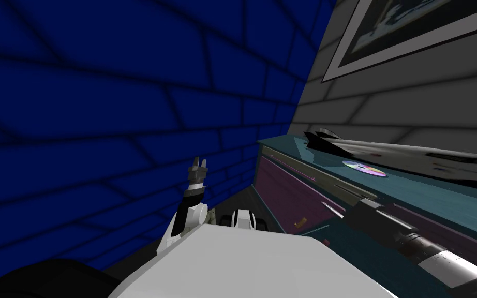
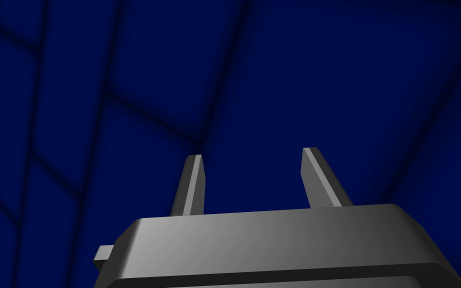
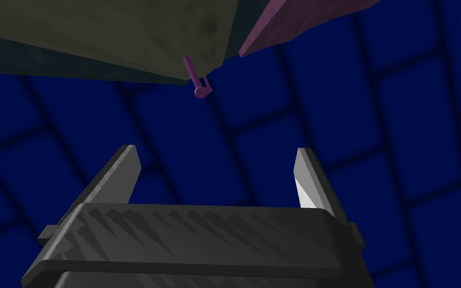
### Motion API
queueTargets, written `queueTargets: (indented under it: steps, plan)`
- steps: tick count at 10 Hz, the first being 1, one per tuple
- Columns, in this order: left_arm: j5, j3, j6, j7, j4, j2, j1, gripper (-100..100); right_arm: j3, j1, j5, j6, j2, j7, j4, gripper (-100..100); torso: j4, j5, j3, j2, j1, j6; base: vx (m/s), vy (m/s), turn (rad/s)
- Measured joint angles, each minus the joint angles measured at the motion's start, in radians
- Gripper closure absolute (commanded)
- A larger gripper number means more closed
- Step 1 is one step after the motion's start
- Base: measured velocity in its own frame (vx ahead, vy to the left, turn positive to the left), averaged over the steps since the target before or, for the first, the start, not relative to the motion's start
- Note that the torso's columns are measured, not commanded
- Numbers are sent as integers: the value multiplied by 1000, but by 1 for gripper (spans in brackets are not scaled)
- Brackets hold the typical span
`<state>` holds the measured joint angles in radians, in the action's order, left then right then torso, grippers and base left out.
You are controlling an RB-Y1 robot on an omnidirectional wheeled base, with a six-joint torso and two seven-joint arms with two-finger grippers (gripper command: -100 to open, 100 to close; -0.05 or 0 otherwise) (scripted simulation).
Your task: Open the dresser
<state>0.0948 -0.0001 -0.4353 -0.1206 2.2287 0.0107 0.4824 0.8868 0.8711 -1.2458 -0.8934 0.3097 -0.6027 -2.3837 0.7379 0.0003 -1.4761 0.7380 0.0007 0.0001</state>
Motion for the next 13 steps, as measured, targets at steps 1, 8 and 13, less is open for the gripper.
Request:
queueTargets:
  steps: [1, 8, 13]
  plan:
    - [0, 0, 0, 0, 0, 0, 0, 0, 29, 12, -25, -11, 10, -19, -2, -100, 0, 0, 0, 1, -1, 0, 118, 51, 100]
    - [0, 0, 0, 0, 0, 0, 0, 0, 108, 50, -145, -45, 38, -99, -17, 100, 1, 0, 2, 3, -1, 0, 56, 16, 42]
    - [0, 0, 0, 0, 0, 0, 0, 0, 115, 61, -137, -49, 35, -88, -45, 100, 0, -1, 0, -1, -4, 0, -60, 119, -70]
